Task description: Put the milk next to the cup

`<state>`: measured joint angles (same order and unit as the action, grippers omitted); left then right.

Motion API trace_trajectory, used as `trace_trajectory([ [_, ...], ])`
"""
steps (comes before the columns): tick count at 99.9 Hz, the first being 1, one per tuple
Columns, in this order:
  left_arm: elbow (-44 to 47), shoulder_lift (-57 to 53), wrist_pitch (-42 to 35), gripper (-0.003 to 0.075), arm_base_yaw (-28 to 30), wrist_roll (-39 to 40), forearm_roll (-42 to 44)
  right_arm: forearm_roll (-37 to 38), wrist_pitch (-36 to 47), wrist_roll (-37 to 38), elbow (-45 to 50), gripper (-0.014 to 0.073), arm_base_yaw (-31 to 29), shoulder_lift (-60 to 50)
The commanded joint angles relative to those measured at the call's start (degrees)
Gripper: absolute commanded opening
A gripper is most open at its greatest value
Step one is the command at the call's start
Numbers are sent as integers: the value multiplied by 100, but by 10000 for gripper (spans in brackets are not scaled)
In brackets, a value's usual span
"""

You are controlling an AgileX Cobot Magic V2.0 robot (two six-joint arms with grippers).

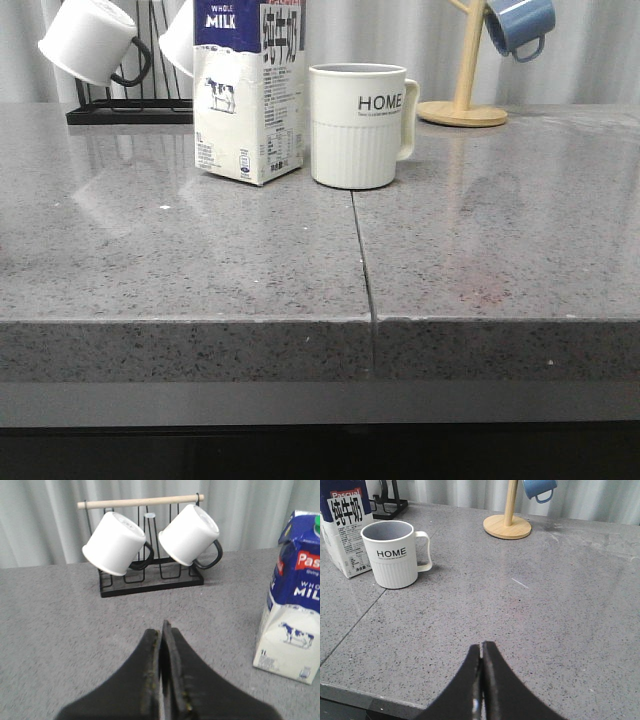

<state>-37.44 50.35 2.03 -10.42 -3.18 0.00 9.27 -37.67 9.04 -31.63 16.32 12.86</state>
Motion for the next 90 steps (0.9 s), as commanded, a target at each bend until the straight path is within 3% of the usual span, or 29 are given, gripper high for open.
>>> trace_trajectory([
  [1, 117, -428, -350, -20, 63, 20, 48, 49, 418, -14, -154, -55, -28, 58],
  [39, 1193, -2097, -137, -20, 900, 20, 93, 49, 418, -14, -154, -55, -28, 58],
  [90, 2111, -3312, -55, -20, 922, 20, 93, 49, 418, -14, -154, -55, -28, 58],
])
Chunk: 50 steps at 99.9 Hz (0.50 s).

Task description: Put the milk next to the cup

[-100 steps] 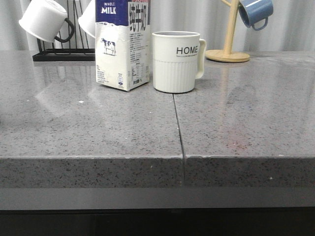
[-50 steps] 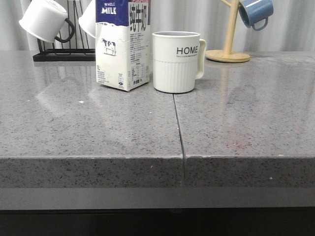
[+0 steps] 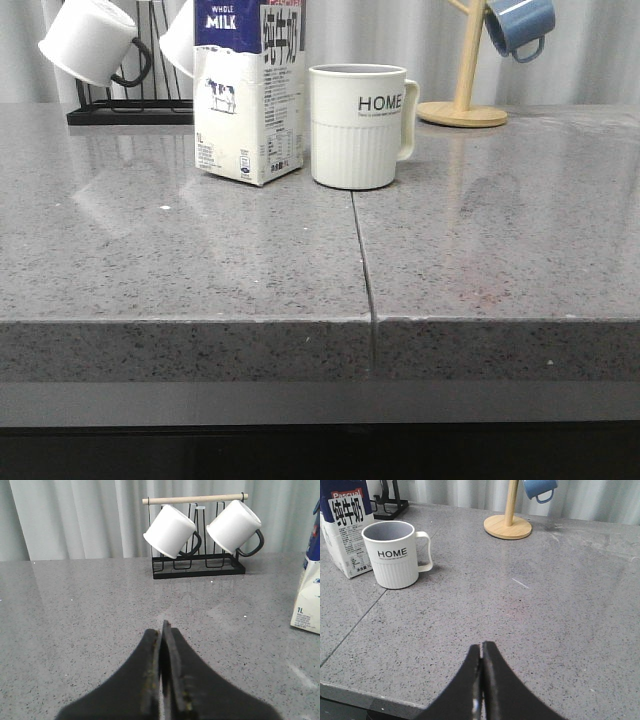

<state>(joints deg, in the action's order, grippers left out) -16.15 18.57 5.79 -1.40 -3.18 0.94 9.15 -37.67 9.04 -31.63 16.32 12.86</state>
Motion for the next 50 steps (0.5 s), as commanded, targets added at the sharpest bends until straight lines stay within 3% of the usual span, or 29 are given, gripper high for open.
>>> trace_trajectory([
  [1, -3, -150, -431, -20, 20, 20, -2, 61, 418, -14, -154, -55, -28, 58],
  [50, 1440, -1626, -432, -20, 20, 20, -2, 61, 418, -14, -154, -55, -28, 58],
])
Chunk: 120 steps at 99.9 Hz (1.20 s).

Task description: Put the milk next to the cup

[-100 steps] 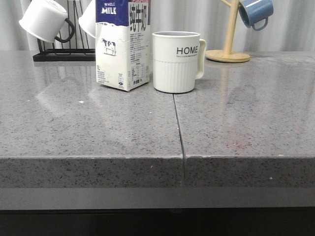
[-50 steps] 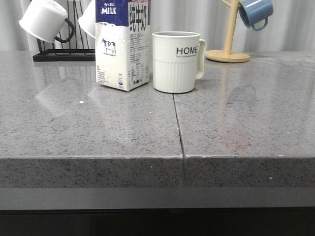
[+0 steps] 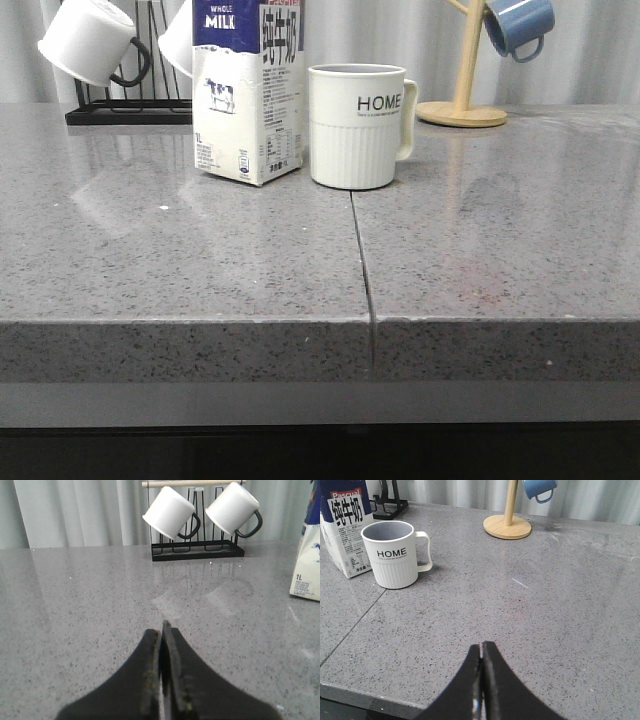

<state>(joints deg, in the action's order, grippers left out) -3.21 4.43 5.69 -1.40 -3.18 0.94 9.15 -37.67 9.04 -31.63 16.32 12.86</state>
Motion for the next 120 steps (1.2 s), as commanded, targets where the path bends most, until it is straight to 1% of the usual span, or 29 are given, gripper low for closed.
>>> trace_trajectory([
  [1, 207, -264, -422, -20, 20, 20, -2, 61, 418, -14, -154, -55, -28, 58],
  [10, 577, -636, -405, -20, 20, 20, -2, 61, 418, -14, -154, -55, -28, 58],
  [15, 538, -619, -25, -20, 20, 20, -2, 61, 427, -14, -154, -55, -28, 65],
  [35, 550, -641, -171, -20, 20, 20, -2, 61, 424, -14, -154, -55, -28, 66],
  [120, 550, -641, -158, -20, 20, 20, -2, 61, 418, -14, -154, -55, -28, 66],
])
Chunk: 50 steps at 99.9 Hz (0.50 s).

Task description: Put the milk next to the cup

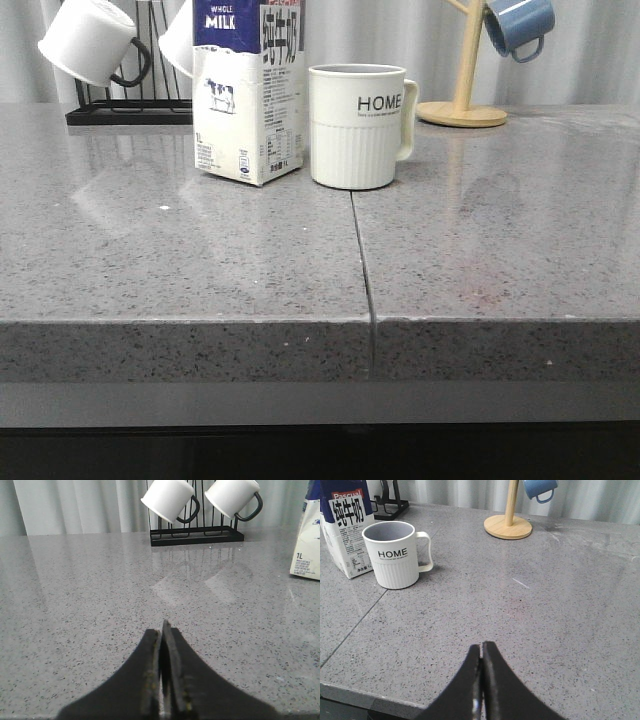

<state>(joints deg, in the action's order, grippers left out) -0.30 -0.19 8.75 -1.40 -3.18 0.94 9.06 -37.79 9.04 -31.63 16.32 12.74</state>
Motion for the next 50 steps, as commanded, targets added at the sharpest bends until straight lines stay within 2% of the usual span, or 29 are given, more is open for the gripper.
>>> trace_trajectory([
  [1, 259, -179, -464, -20, 20, 20, -2, 71, 430, -14, -154, -55, -28, 78],
  [16, 259, -179, -464, -20, 20, 20, -2, 77, 456, -14, -139, -55, -28, 78],
  [23, 259, -179, -464, -20, 20, 20, -2, 173, 760, -14, -32, -55, -28, 78],
  [39, 259, -179, -464, -20, 20, 20, -2, 350, 2403, -14, 594, -55, -189, 78],
  [50, 259, -179, -464, -20, 20, 20, -2, -228, 3603, -165, 1157, -55, -611, 78],
])
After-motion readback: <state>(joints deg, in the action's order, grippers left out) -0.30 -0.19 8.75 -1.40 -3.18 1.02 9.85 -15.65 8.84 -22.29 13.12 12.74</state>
